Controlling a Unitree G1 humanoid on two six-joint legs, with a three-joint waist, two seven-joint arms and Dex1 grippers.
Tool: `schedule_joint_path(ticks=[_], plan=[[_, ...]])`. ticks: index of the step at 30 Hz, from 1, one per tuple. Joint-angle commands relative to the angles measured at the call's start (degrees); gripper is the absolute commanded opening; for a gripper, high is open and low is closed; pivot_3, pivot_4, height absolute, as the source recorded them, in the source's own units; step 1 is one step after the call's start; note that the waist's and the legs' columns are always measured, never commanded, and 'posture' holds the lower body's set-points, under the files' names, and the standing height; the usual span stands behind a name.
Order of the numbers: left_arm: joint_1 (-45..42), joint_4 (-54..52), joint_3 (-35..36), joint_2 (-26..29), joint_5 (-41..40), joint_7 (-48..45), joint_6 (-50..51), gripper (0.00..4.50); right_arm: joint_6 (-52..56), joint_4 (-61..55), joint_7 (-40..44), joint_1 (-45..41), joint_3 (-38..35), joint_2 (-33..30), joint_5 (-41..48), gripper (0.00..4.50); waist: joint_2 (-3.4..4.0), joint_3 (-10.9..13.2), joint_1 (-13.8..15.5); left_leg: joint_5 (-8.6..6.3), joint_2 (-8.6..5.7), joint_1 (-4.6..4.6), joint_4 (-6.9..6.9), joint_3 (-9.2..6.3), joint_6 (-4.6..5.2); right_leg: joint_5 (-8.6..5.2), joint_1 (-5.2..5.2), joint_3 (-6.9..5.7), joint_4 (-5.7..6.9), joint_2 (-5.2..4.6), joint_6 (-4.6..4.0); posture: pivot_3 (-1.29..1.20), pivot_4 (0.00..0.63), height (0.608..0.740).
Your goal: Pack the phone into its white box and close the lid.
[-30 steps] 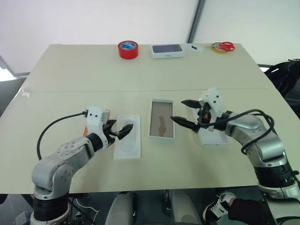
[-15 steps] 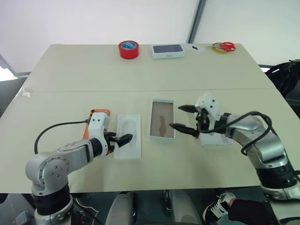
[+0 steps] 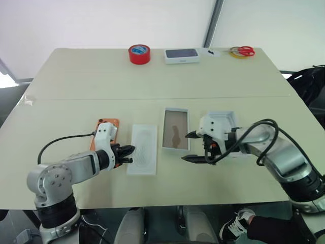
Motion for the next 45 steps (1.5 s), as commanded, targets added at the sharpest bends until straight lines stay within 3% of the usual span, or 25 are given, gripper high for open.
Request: schedule_joint_path(ticks=[1,8,11,17,18,28,33,36,42,45], plan=[[-1.03,0.08,1.89,0.01,0.44,1.65,0.5,0.02,3.56,-2.81,-1.61,-3.22,2.98,2.03,-1.26,4.33,0.0,0.0,-0.04,0.0,0.0,0.0,0.0,0.0,0.0,0.0,0.0,0.0,0.01,0.0,0.0,0.0,0.15,0.732],[-4.26,-0.05,7.58,-1.65,-4.47,2.47,0.5,0.02,8.18,0.77,-4.53,-8.0,8.08,6.71,-4.27,4.33,0.0,0.0,0.04,0.02,-0.01,-0.03,0.0,-0.01,-0.04,0.01,-0.03,-0.01,0.0,-0.03,0.0,0.0,0.15,0.732],[-5.36,0.26,10.43,-1.46,-7.22,3.14,0.5,0.0,7.86,3.61,-5.42,-9.24,10.06,7.82,-6.41,3.43,0.0,0.0,0.06,0.03,-0.02,-0.03,0.0,-0.02,-0.05,0.01,-0.02,-0.02,0.0,-0.04,0.0,0.0,0.15,0.732],[-7.51,2.71,15.44,-0.13,-11.42,5.59,0.5,0.0,3.03,6.22,-4.28,-9.91,13.53,8.03,-10.81,0.3,0.0,0.0,-0.12,0.04,-0.04,-0.04,0.0,-0.01,-0.07,0.03,-0.04,-0.02,0.01,-0.03,0.02,0.0,0.15,0.732],[-7.9,3.21,16.13,0.11,-12.12,6.07,0.5,0.0,2.13,6.07,-3.73,-9.8,14.11,7.87,-11.33,0.03,0.0,0.0,-0.15,0.04,-0.04,-0.04,0.0,-0.01,-0.07,0.06,-0.04,-0.02,0.01,-0.03,0.07,0.0,0.15,0.732],[-11.39,7.41,20.91,2.6,-17.52,9.88,0.5,0.0,-6.88,0.46,2.9,-7.28,16.46,7.03,-13.44,0.03,-0.02,0.01,-0.16,0.06,-0.04,-0.04,-0.01,-0.03,-0.11,0.12,-0.04,-0.03,0.01,-0.02,0.18,0.0,0.15,0.732],[-12.2,8.77,20.86,2.6,-20.2,12.09,0.07,0.0,-6.55,3.43,1.76,-8.12,17.03,9.9,-15.25,0.03,-0.02,0.01,-0.13,0.07,-0.04,-0.03,-0.02,-0.03,-0.15,0.12,-0.04,-0.04,0.01,-0.03,0.18,0.0,0.15,0.732],[-12.01,8.85,19.4,0.92,-22.02,14.43,-0.81,0.0,-5.83,3.86,2.13,-8.53,15.52,11.58,-14.23,0.95,-0.03,0.01,-0.01,0.09,-0.04,-0.03,-0.02,-0.04,-0.18,0.12,-0.04,-0.04,0.01,-0.03,0.17,0.0,0.15,0.732],[-11.07,8.54,14.57,-4.2,-26.53,21.2,-4.21,0.0,-7.37,2.53,1.08,-7.27,5.83,10.34,-10.79,3.94,-0.03,0.01,0.46,0.1,-0.09,-0.04,-0.02,-0.04,-0.21,0.13,-0.04,-0.04,0.02,-0.12,0.16,0.0,0.15,0.732],[-9.85,8.19,11.03,-6.32,-29.32,25.77,-6.96,0.0,-8.41,2.34,2.73,-5.74,0.14,6.93,-8.24,3.94,-0.03,0.01,1.19,0.1,-0.12,-0.04,-0.02,-0.03,-0.21,0.12,-0.03,-0.04,0.0,-0.17,0.15,0.0,0.15,0.732]])
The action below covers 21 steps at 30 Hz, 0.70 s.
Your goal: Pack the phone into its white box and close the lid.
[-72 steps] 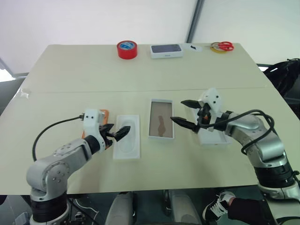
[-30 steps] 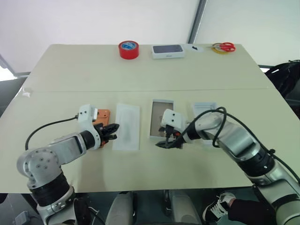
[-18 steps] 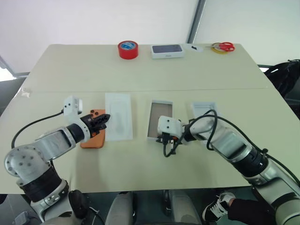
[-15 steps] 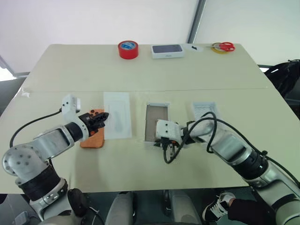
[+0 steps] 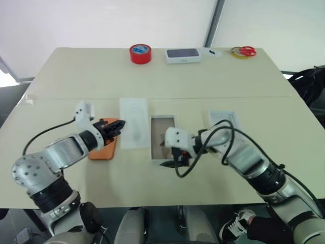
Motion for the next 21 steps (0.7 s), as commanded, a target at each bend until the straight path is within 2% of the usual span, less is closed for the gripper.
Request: schedule_joint_path(ticks=[1,4,9,19,21], plan=[[1.49,-1.54,-4.19,-1.54,-4.67,5.38,-4.03,0.0,-1.47,-1.86,1.41,1.26,-8.07,-3.38,3.32,3.94,0.0,0.0,0.06,0.0,-0.03,0.0,0.0,0.0,0.0,-0.02,0.01,0.0,-0.01,-0.03,-0.04,0.0,0.15,0.732],[3.3,-0.87,-8.65,-3.31,-6.65,10.19,-7.26,0.0,-1.39,-0.28,1.32,2.27,-11.99,-5.53,4.4,3.94,-0.01,0.0,0.04,-0.01,-0.05,0.0,0.0,0.02,0.02,-0.08,0.03,0.01,-0.04,-0.08,-0.13,0.0,0.15,0.732],[4.7,1.36,-15.68,-4.98,-9.5,16.15,-12.18,0.0,-2.2,0.11,0.64,4.07,-13.17,-6.78,3.52,3.94,-0.01,0.0,-0.01,-0.01,-0.04,0.02,0.0,0.02,0.02,-0.1,0.03,0.01,-0.03,-0.04,-0.18,0.0,0.15,0.732],[4.39,2.89,-25.86,-1.6,-16.41,21.06,-20.38,0.0,-2.21,-0.41,-1.43,4.68,-12.35,-5.23,3.02,3.94,-0.01,0.0,0.03,0.0,-0.05,0.01,0.0,0.02,0.03,-0.11,0.04,0.01,-0.04,-0.04,-0.18,0.0,0.15,0.732],[4.43,2.86,-27.23,-0.46,-17.54,21.25,-21.73,0.65,-2.41,-0.12,-1.83,4.54,-12.23,-4.98,2.86,3.98,-0.01,0.0,0.03,0.0,-0.05,0.01,0.0,0.02,0.03,-0.11,0.04,0.01,-0.04,-0.03,-0.18,0.0,0.15,0.732]])
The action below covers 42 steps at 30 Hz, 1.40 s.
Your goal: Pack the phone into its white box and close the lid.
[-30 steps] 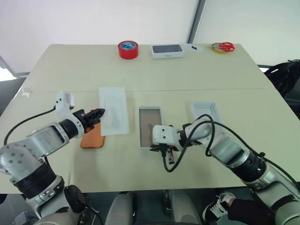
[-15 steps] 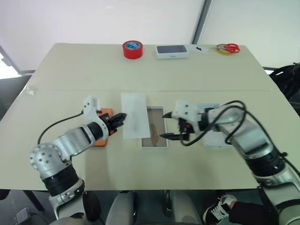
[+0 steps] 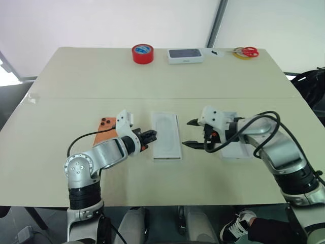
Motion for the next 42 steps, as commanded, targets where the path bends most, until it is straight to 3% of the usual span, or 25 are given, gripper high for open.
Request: schedule_joint_path(ticks=[1,7,9,12,15,18,21,27,34,42], plan=[[-0.42,-1.02,-2.25,1.78,-3.34,0.47,-2.92,0.86,-1.51,-1.03,-0.87,-0.61,-0.76,0.57,-0.02,3.98,0.0,0.0,0.0,0.0,0.0,0.0,0.0,0.0,0.0,0.0,0.0,0.0,0.0,0.0,0.0,0.0,0.15,0.732],[-0.09,-2.37,-4.09,6.74,-8.02,0.28,-6.91,3.78,-2.19,1.09,-2.6,-1.97,-0.73,1.61,-1.07,3.98,0.0,0.0,-0.01,0.0,0.0,0.0,0.0,0.0,0.0,0.0,0.0,0.0,0.0,0.0,0.0,0.0,0.15,0.732],[-0.04,-3.06,-3.62,9.15,-9.81,-0.34,-8.47,3.78,-2.29,2.47,-3.38,-2.82,-0.62,2.22,-1.61,3.98,0.0,0.0,-0.02,0.0,0.0,0.0,0.0,0.0,0.0,0.0,0.0,0.0,0.0,0.0,0.0,0.0,0.15,0.732],[-0.28,-4.18,-2.65,13.68,-10.75,-2.35,-10.17,3.84,-1.66,4.23,-4.69,-4.31,-0.28,3.55,-2.08,3.18,0.01,0.0,-0.06,0.0,0.01,0.0,-0.01,0.0,-0.01,-0.01,0.0,0.0,-0.01,0.02,-0.01,0.0,0.15,0.732],[0.02,-5.21,-2.39,17.93,-8.72,-5.46,-11.18,3.84,-0.83,5.39,-6.11,-5.64,0.27,5.15,-2.79,1.66,0.02,0.01,-0.08,0.01,0.01,0.01,-0.02,0.01,-0.01,-0.01,0.0,0.0,-0.02,0.05,-0.01,0.0,0.15,0.732],[2.59,-8.44,-2.58,26.2,4.02,-14.13,-11.12,3.84,1.39,5.74,-8.09,-7.4,2.37,8.28,-3.85,0.15,0.03,0.01,-0.26,0.01,-0.01,0.01,-0.03,0.05,-0.01,-0.01,-0.01,0.0,-0.01,0.07,-0.02,0.0,0.15,0.732],[8.79,-13.57,-4.63,35.67,20.52,-27.56,-15.66,3.84,2.63,6.66,-10.89,-9.32,6.28,12.25,-6.34,0.07,0.03,0.02,-0.73,0.01,-0.04,0.01,-0.09,0.09,-0.03,-0.02,-0.06,0.01,-0.04,0.19,-0.03,0.0,0.15,0.732],[21.58,-19.96,-4.94,44.91,37.97,-51.43,-25.94,3.84,4.14,13.77,-14.6,-13.31,11.61,18.05,-11.02,0.07,0.1,0.06,-1.41,0.05,0.14,-0.15,-0.17,0.16,-0.12,-0.02,-0.28,0.01,-0.08,0.21,-0.07,0.0,0.15,0.732],[34.7,-24.21,0.5,47.84,45.61,-68.8,-32.91,3.84,3.26,22.17,-17.3,-16.14,13.04,22.29,-14.53,0.07,0.16,0.1,-1.66,0.02,0.19,-0.2,-0.25,0.19,-0.09,-0.02,-0.44,0.01,-0.08,0.11,-0.08,0.0,0.15,0.732],[36.91,-25.63,1.47,44.92,48.18,-71.78,-32.09,3.84,-2.24,29.08,-21.93,-17.42,12.58,25.1,-18.82,0.07,0.16,0.1,-1.63,0.01,0.2,-0.2,-0.25,0.16,-0.07,-0.02,-0.44,0.0,-0.05,0.12,-0.06,0.0,0.15,0.732]])
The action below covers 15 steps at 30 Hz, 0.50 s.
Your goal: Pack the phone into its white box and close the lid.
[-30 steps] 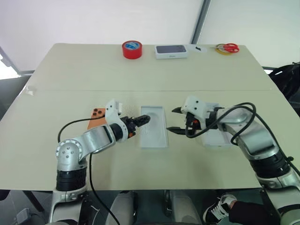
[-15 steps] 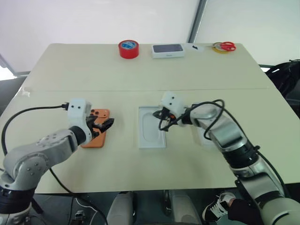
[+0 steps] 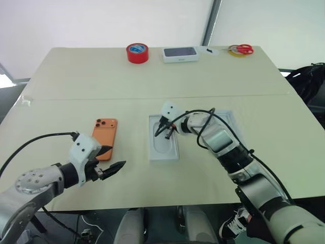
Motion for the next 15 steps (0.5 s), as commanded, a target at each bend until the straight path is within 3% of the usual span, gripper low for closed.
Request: schedule_joint_path(ticks=[1,8,13,15], plan=[[0.36,-2.47,1.14,-1.04,1.5,-0.92,-0.23,3.84,-2.64,1.54,-2.57,-1.57,-1.04,0.89,-2.22,0.07,0.0,0.0,-0.04,0.0,0.0,0.0,0.0,0.0,0.0,0.0,0.0,0.0,0.0,0.0,0.0,0.0,0.15,0.732],[0.31,-3.08,1.15,-2.94,2.73,-1.46,0.65,3.84,-4.23,1.33,-3.02,-0.7,-1.01,1.2,-3.55,0.07,0.0,0.0,-0.04,0.0,0.0,0.01,0.0,-0.01,0.01,0.0,0.01,0.0,0.03,0.02,0.01,0.0,0.15,0.732],[-1.05,-0.45,3.81,-5.23,0.59,1.19,3.55,3.84,-4.05,-6.81,2.66,1.03,-2.3,0.1,-0.03,0.07,0.01,0.0,-0.02,0.0,0.01,0.01,0.0,-0.02,0.01,0.0,0.01,0.0,0.03,0.03,0.01,0.0,0.15,0.732],[-4.03,4.02,7.71,-8.04,-3.94,6.26,8.53,4.36,-2.04,-11.33,5.0,1.25,-3.7,0.51,2.78,0.0,0.03,0.02,0.0,0.0,0.02,0.01,0.0,-0.03,0.02,0.01,0.01,0.0,0.04,0.04,0.03,0.0,0.15,0.732]])
